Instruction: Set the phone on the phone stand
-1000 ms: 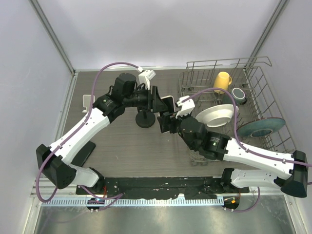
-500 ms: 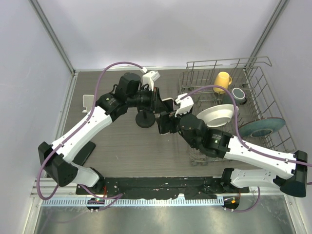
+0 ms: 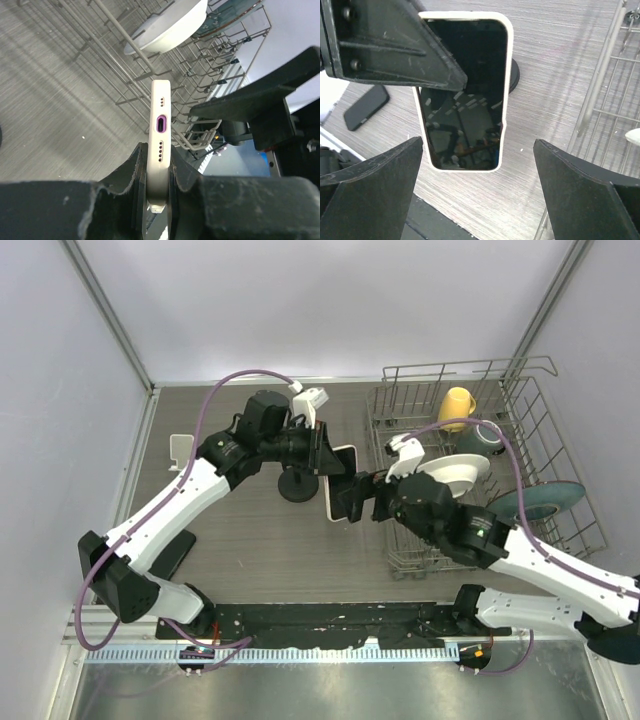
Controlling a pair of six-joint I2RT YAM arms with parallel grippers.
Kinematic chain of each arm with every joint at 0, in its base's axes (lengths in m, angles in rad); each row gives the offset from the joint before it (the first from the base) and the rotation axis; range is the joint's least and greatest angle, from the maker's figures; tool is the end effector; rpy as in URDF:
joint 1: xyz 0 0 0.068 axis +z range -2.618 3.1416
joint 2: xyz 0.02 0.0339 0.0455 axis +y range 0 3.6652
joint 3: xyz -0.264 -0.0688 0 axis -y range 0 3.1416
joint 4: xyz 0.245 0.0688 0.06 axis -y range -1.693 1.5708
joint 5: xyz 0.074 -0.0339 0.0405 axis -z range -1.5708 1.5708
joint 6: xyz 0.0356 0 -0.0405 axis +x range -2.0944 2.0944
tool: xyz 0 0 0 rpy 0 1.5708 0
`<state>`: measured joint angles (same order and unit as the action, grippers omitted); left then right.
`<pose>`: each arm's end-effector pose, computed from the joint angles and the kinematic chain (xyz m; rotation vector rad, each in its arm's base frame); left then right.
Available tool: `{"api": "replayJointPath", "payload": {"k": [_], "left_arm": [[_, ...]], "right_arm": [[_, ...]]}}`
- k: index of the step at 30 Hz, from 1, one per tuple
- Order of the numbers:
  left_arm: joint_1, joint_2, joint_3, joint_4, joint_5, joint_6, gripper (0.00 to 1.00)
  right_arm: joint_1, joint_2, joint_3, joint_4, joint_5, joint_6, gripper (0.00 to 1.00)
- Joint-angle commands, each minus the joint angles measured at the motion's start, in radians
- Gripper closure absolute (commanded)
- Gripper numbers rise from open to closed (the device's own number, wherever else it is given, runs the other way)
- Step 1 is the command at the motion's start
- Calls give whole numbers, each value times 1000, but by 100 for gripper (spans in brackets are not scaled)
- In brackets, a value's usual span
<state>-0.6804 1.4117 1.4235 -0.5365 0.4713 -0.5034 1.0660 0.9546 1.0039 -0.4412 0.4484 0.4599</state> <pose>0.2339 -0.2101 0.3841 0.5085 2.2107 -1.1706 0.1137 0.1739 0.3604 -0.2971 1.9434 0.5779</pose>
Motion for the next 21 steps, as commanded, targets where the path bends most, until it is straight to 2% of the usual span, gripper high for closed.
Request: {"api": "replayJointPath", "payload": {"k": [1,4,7,10,11,13,14,19,21], "left_arm": [[-2,-36,25,78,84,-37,100],[-2,-71,-20,143,99,-44,100],[-2,-131,-72,234,115,-67,100],[-2,-184,-119,314,115,-90,100],[-1,-197,-130,332,116,-96,100],[-2,-233,-168,395,113,-119,100],[-1,-247,-182,418,112,-130,100],[1,-327,-267,568,109,-190,100],[2,-342,-285,604,99,-199,100]], "right_arm": [[-61,-80,-20,-1,-112,101,2],[-106,-114,-82,62,-212,170,2],[-142,-148,-177,198,-304,262,2],[-159,-177,-304,425,-391,327,2],[-159,-192,-370,576,-417,359,3],[-161,-200,-424,701,-482,378,5],[-161,-194,-457,795,-494,378,8],[-159,-166,-519,992,-563,372,19],[-159,-152,-547,1103,-586,368,27]]}}
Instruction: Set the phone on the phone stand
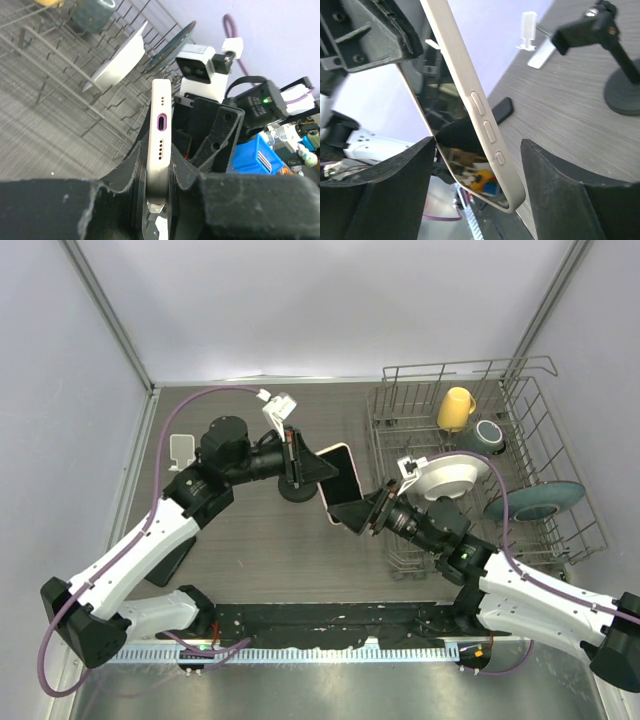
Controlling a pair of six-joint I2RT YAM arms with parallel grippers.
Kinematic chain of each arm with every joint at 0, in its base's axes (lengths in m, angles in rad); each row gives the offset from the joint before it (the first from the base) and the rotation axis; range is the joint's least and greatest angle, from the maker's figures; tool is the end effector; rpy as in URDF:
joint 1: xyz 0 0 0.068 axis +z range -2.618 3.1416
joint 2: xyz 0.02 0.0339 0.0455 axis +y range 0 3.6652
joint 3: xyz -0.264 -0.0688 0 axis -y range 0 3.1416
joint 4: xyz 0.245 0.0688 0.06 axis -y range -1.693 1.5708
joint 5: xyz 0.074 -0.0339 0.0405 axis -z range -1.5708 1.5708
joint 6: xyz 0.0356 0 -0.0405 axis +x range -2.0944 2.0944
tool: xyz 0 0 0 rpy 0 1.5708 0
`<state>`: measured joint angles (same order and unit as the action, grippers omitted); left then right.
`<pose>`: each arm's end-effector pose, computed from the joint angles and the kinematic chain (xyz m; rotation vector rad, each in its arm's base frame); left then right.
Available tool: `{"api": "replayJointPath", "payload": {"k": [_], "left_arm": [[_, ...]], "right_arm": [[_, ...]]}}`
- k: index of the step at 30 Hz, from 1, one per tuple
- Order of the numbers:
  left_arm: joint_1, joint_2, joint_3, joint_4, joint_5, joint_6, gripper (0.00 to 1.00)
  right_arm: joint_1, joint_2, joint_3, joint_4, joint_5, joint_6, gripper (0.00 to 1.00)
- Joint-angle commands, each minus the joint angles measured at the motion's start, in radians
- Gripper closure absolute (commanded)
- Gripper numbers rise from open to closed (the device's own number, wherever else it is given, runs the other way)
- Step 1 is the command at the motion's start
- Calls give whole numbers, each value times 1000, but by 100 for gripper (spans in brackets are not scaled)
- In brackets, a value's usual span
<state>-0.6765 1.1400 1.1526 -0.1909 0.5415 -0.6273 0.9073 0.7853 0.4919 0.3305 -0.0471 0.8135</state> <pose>0.1888 -0.1751 0.3979 0.4874 1.8883 -1.3826 0.1186 0.1544 0.2908 -0.1219 1.7059 1.3714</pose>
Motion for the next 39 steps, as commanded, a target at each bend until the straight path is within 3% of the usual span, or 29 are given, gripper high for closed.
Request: {"api": "replayJointPath", "payload": {"k": [1,10,13,14,15,17,18,21,24,28,32,39], "left_arm": [[-1,-81,-22,263,26,-75,100],[9,-94,-48,318,35,-109,100],[11,-85,-39,312,44,-106,100],[14,-73,-36,308,58,-103,100],[14,-66,-30,295,63,-95,99],[17,-48,-11,277,93,-88,84],[18,-31,-5,266,107,-81,56],[31,-28,13,228,101,-68,19],[49,-71,36,141,10,-3,6],[57,-159,47,36,-199,157,1],[57,-206,59,-19,-308,231,3],[43,-77,159,-160,85,262,6]], "right_arm": [[-1,20,-42,364,-105,15,30],[-1,6,-116,590,-143,6,56],[-1,-3,-102,585,-165,-22,73],[-1,-17,-84,537,-160,-45,95],[-1,-27,-76,509,-157,-56,100],[-2,-67,-59,445,-154,-92,100],[-2,-84,-49,402,-128,-114,100],[-2,-144,8,195,-96,-186,100],[-2,-181,97,-72,-51,-269,100],[-2,-169,236,-427,-63,-356,100],[-4,-100,339,-622,-141,-399,100],[-2,15,451,-781,-381,-488,100]]}}
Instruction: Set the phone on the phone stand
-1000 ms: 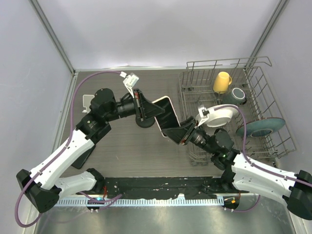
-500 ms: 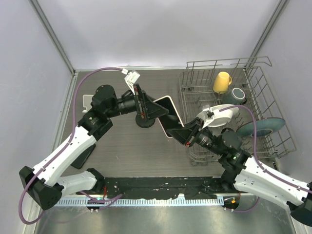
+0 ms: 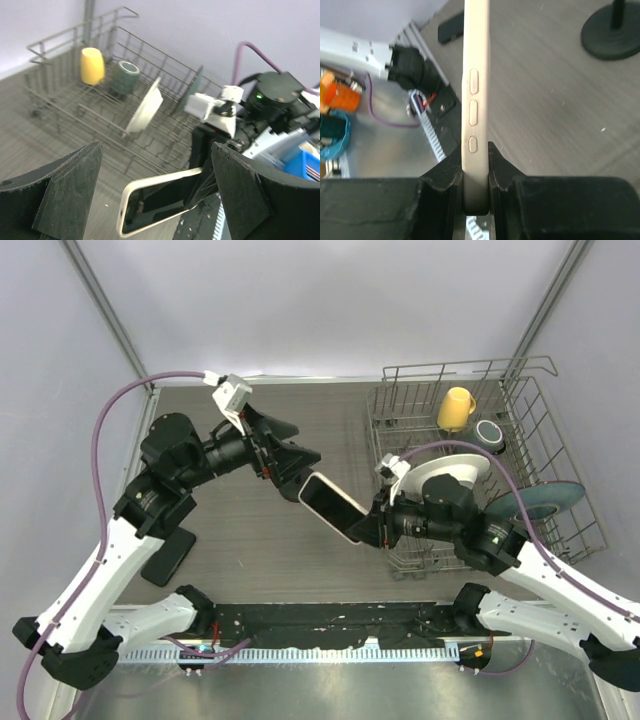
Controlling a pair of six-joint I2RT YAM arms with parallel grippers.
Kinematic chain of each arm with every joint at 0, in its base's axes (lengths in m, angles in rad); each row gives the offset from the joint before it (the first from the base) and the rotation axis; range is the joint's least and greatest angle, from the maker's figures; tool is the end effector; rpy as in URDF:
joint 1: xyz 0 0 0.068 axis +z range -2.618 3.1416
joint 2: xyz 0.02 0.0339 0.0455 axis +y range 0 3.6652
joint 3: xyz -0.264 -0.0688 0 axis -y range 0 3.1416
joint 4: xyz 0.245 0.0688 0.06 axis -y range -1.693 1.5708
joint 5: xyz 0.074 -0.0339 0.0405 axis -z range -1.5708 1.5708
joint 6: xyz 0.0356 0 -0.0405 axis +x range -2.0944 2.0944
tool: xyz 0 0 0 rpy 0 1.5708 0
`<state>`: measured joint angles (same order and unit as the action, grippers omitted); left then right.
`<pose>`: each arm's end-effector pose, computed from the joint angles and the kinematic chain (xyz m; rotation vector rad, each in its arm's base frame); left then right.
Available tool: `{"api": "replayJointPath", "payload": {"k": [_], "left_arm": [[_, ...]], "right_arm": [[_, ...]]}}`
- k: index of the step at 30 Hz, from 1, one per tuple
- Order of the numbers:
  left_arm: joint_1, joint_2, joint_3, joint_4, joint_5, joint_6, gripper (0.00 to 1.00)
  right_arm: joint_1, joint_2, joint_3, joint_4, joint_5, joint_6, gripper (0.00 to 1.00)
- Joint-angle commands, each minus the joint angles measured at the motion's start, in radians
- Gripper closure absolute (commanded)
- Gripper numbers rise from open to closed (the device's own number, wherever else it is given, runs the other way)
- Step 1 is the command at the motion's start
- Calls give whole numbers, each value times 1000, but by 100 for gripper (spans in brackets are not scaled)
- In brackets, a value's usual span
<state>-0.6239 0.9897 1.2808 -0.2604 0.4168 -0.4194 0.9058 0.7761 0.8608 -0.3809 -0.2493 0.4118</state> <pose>0.1531 -0.1280 0.4652 0.5171 1.5765 -1.1302 0.1007 0.1427 0.3473 -0.6729 1.9054 1.1113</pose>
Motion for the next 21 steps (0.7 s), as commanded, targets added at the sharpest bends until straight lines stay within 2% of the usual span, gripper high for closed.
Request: {"api": "replayJointPath", "payload": {"k": [1,4,5,9,15,21], "left_arm": [[-14,81,28,-89,282,62,6],[-28,121,29,-123,394,109,8],[-34,135,35,-152,471,120,9],[-77,193,38,-217,594,186,9],[-138,185,29,-307,563,258,9],[-204,211,51,-404,517,332,21]], "right_arm": [[-1,31,87,-70,-200,-91,100],[-1,35,92,-79,-251,-110,100],[-1,35,93,-81,-258,-117,100],[-1,28,110,-101,-294,-139,100],[-1,23,144,-130,-304,-174,100],[-1,34,204,-171,-335,-205,100]]}}
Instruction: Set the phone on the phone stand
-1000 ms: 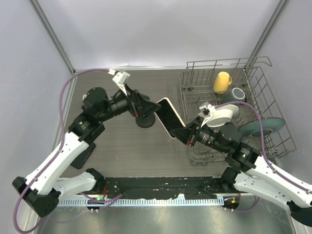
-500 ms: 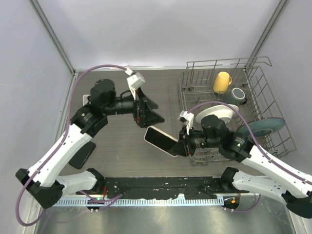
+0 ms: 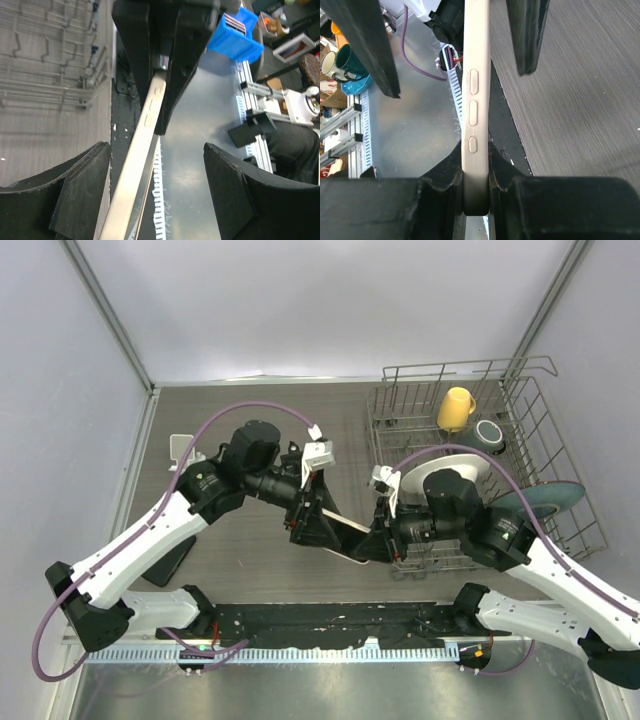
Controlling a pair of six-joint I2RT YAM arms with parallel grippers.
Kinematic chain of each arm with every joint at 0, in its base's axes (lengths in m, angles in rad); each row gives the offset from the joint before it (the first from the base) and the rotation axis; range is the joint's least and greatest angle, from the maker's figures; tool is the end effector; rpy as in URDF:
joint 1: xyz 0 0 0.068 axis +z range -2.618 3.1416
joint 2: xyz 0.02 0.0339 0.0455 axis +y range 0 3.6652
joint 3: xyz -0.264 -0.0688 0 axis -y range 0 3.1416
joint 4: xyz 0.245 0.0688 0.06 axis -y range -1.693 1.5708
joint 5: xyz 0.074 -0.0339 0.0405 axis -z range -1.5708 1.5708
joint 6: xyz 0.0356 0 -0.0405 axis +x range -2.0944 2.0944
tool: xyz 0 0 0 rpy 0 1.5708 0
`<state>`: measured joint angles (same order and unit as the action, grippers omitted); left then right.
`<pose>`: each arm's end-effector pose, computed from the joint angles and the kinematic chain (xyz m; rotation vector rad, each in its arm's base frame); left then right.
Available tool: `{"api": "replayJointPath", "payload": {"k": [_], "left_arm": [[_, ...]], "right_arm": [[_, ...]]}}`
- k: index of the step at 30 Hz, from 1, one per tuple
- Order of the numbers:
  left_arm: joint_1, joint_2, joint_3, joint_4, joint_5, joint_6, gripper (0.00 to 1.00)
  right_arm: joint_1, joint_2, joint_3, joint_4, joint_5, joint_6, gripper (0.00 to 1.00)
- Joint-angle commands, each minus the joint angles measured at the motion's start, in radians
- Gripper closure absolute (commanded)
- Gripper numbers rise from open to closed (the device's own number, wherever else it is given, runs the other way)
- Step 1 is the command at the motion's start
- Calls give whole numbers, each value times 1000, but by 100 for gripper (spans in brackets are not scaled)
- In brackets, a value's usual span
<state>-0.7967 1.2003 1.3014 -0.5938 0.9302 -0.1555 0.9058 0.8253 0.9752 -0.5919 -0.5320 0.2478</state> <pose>0.1516 -0.1959 0.3989 1.2653 1.8019 -1.5186 0.0900 0.1440 0.3586 -1.0464 1.9163 1.2342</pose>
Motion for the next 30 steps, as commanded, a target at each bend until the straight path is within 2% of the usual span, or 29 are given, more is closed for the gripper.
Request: {"api": "replayJointPath", "payload": {"k": [1,3,6,7,9,10,11,12,13,14,17,18,20,21,22,23,24,26,27,28,29,30], "left_arm": [[-33,-2,29,-72,12,70,25],[-35,-8,29,-73,18,77,28],[-38,-10,27,-72,39,79,41],[-39,-10,29,-72,42,79,53],[-39,-16,29,-69,39,82,65],[-39,-22,30,-63,24,83,84],[-41,-27,27,-57,-20,79,96],[-41,-45,24,-49,-57,64,100],[-41,-56,7,-11,-98,44,100],[-41,-70,-4,14,-199,24,100],[-39,-114,-33,83,-284,-19,100],[-38,-134,-39,119,-319,-32,100],[-33,-154,-60,155,-344,-65,100],[-32,-174,-68,190,-378,-78,100],[-27,-182,-82,204,-386,-99,100],[-24,-189,-88,219,-395,-110,100],[-19,-194,-91,235,-390,-118,100],[-19,-196,-94,244,-407,-137,100],[-16,-194,-99,261,-412,-150,100],[-10,-191,-102,265,-398,-156,100],[-7,-189,-102,269,-402,-171,100],[-6,-189,-103,285,-400,-179,100]], "right_arm": [[-1,-12,105,35,-59,-50,100],[-1,-11,123,20,-63,-56,100],[-1,0,138,-2,-72,-67,100],[-1,1,148,-5,-72,-71,100],[-1,8,161,-12,-62,-79,100],[-1,8,163,-9,-46,-81,100],[-1,0,163,-5,-31,-81,100],[-1,1,163,1,7,-74,100],[-1,-2,158,10,29,-70,99],[-2,-6,152,20,50,-61,83],[-1,-21,105,73,162,-7,42],[-1,-35,67,110,182,22,38],[-1,-55,16,209,214,53,37],[-1,-72,-33,246,213,82,41],[-2,-80,-55,282,211,94,48],[-1,-86,-76,359,213,114,71],[-1,-89,-119,401,208,132,82],[-1,-77,-147,490,190,159,88],[-1,-72,-177,524,196,169,86],[-1,-66,-197,565,196,188,79],[-1,-68,-217,654,199,197,59],[1,-71,-260,700,205,209,53]]}}
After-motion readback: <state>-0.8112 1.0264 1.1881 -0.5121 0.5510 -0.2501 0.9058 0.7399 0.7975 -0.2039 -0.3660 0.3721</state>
